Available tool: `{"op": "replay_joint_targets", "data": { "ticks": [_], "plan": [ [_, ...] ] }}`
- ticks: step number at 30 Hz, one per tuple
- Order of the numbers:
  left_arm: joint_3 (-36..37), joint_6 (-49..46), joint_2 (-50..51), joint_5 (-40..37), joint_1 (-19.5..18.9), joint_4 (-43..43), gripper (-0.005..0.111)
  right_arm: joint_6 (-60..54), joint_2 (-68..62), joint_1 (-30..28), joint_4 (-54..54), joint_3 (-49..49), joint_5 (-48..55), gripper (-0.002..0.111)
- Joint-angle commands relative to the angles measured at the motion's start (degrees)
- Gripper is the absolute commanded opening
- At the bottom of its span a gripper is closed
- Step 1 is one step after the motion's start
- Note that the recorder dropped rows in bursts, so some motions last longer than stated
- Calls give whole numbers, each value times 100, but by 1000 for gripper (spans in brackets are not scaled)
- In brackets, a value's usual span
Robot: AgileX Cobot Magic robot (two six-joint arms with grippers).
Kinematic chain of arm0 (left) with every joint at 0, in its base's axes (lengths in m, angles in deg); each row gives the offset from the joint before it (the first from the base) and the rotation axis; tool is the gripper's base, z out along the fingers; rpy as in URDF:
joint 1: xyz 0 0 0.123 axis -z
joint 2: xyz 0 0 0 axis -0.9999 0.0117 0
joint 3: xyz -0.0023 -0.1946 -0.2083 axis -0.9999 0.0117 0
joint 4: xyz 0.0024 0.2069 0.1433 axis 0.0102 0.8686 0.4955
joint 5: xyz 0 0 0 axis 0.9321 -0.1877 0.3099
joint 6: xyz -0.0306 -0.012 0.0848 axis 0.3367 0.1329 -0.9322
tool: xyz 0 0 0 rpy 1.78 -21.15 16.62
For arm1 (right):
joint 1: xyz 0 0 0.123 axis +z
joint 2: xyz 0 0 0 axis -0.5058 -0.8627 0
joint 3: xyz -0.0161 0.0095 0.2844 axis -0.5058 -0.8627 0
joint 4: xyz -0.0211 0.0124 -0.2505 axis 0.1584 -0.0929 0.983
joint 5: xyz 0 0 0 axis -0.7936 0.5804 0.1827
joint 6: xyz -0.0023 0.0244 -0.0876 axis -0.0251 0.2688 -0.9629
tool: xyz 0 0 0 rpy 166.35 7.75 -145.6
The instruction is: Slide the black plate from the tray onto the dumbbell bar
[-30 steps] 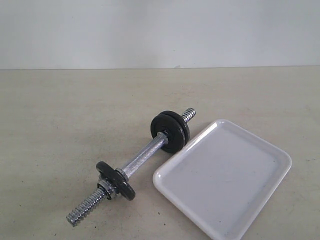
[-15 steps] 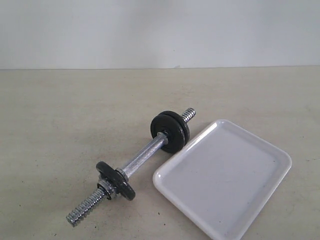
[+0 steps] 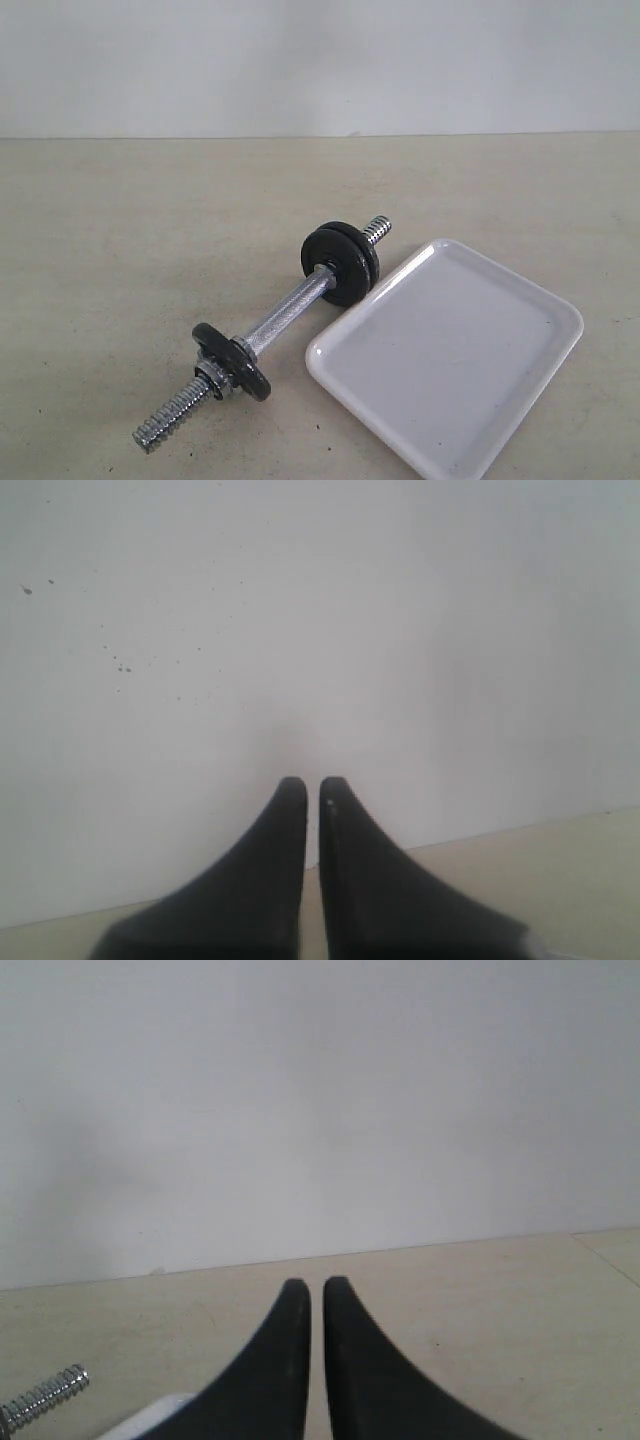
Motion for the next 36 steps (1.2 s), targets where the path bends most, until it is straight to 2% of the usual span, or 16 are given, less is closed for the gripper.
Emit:
{"op": "replay_joint_targets", "data": {
  "ticks": [1,5,8,16,20,34,36],
  "plan": [
    [25,66,-41,29,-9,-58,4,3,29,-17,-17,-20,-47,4],
    [25,66,-41,29,-9,-58,4,967,29,-17,-32,-20,-52,4],
    [25,66,-41,29,-9,-58,4,1180,29,-17,-13,148,-60,4],
    [25,66,-41,29,-9,-58,4,348,29,-17,19,1383,-416,4],
    [25,66,-41,29,-9,-58,4,718,29,-17,192,1449,-403,4],
    [25,66,-41,29,-9,-58,4,714,29,-17,192,1449,-384,4],
    [25,66,-41,29,-9,-58,4,337,29,-17,-566,1449,-193,4]
  ]
}}
